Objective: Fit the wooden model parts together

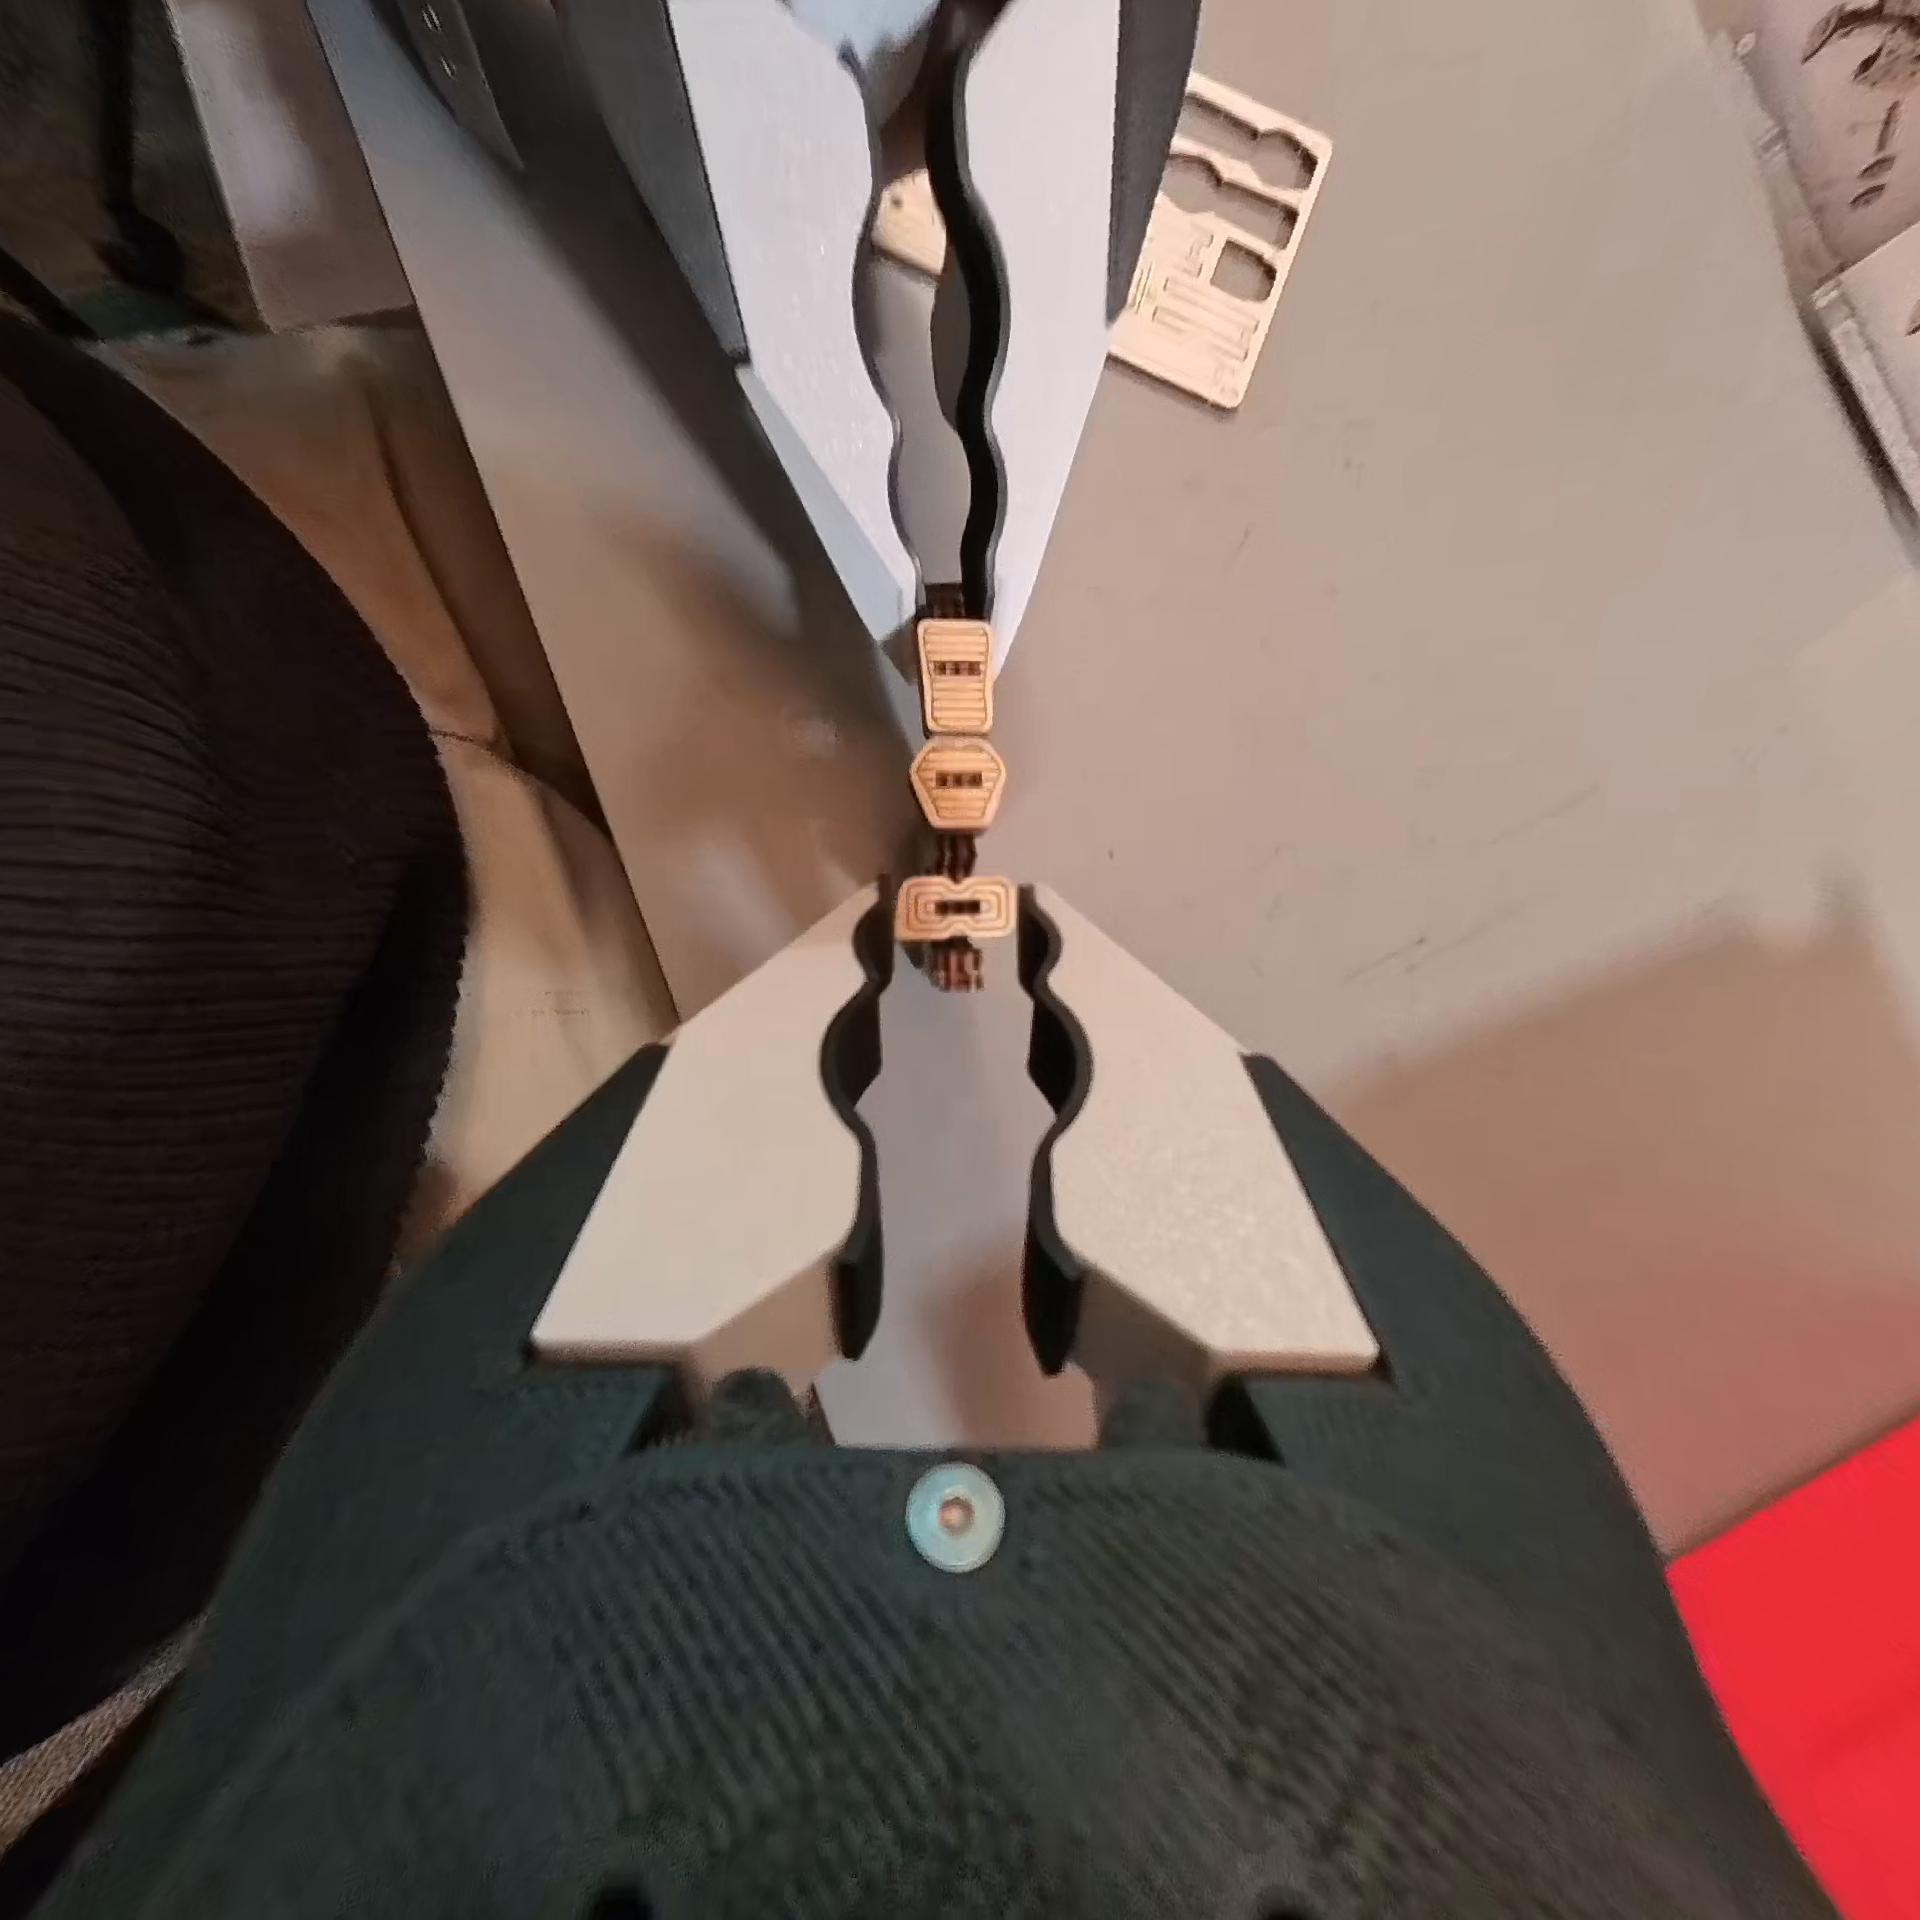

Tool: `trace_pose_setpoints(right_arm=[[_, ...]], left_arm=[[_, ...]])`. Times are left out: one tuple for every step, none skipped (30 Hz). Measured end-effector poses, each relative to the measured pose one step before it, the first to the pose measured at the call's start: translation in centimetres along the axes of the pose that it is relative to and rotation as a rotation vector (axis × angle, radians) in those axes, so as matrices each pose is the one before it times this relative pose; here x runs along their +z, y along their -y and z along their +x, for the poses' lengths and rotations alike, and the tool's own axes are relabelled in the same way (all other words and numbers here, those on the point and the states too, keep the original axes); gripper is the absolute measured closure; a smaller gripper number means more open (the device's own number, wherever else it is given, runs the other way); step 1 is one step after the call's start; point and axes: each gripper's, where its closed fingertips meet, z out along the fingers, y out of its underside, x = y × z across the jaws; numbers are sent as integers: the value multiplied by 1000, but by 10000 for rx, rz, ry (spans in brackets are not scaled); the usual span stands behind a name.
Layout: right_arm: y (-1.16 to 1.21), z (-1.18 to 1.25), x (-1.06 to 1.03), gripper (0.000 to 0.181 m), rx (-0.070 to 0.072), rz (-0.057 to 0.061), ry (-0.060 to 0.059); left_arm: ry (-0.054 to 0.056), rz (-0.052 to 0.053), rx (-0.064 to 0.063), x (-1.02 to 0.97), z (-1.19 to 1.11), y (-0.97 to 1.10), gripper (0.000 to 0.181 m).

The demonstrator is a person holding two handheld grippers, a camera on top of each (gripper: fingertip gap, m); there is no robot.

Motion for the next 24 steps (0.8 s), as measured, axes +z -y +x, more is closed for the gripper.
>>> trace_pose_setpoints(right_arm=[[-361, 24, 245, 159, -18, -167, -6], [-80, -5, 120, 161, -1, -7, 7], [100, -26, -24, 162, 28, 79, 31], [7, 1, -34, 162, 23, -14, 16], [-40, 56, -45, 162, -13, -35, -41], [30, 51, -52, 163, -36, 7, -52], [84, -28, -35, 163, -19, 41, -2], [92, -67, -12, 162, 9, 43, 33], [2, -56, 52, 162, 18, 5, 36], [-130, -27, 117, 162, 18, -54, 31], [-41, -19, 62, 162, 28, 7, 32], [16, -17, -29, 162, 34, 25, 30], [-62, 24, -53, 161, 8, -51, -13], [29, 83, -95, 161, -36, -11, -72], [156, 36, -122, 161, -40, 70, -50], [176, -58, -95, 161, 6, 90, 25], [83, -85, -12, 160, 43, 45, 63], [-101, -82, 109, 160, 48, -36, 70], [-310, -79, 217, 160, 47, -138, 76], [-392, -29, 247, 159, 32, -194, 41], [-248, 25, 149, 159, -12, -136, -17], [27, 6, -1, 159, -45, -3, -35], [286, -29, -140, 160, -30, 122, -16], [401, -53, -213, 160, 12, 191, 16]], left_arm=[[1, 1, 2, -10, 5, 5, 172], [6, 12, -2, -11, -12, 27, 172], [13, -16, 12, -16, -19, -26, 172], [1, 6, -6, -8, -4, 11, 172], [-7, 5, -10, 9, 3, -1, 172], [-1, -7, 1, 6, -7, -14, 172], [-1, 0, 7, 7, -3, -7, 172], [-5, 12, 1, -3, 14, 20, 172], [-3, 2, 1, 1, 4, 3, 172], [-4, 0, 8, -5, 8, -4, 172], [1, 17, 5, -16, 5, 26, 172], [14, -10, 5, -13, -22, -6, 172], [5, -9, -1, -6, -7, -12, 172], [0, 6, 0, -2, -6, 3, 172], [-3, 4, 4, 4, 16, 6, 172], [-4, -3, 12, 10, 10, 5, 172], [-4, -2, 12, 19, 24, -1, 172], [-3, 5, 12, -1, 11, 15, 172], [-1, 3, 6, -3, 5, 0, 172], [3, -8, -5, -1, -8, -7, 172], [5, -8, -7, -1, -16, -20, 172], [4, 6, -1, -13, -4, 7, 172], [2, 3, -1, -4, -8, 0, 172], [1, -3, 0, -1, 5, -17, 172]])
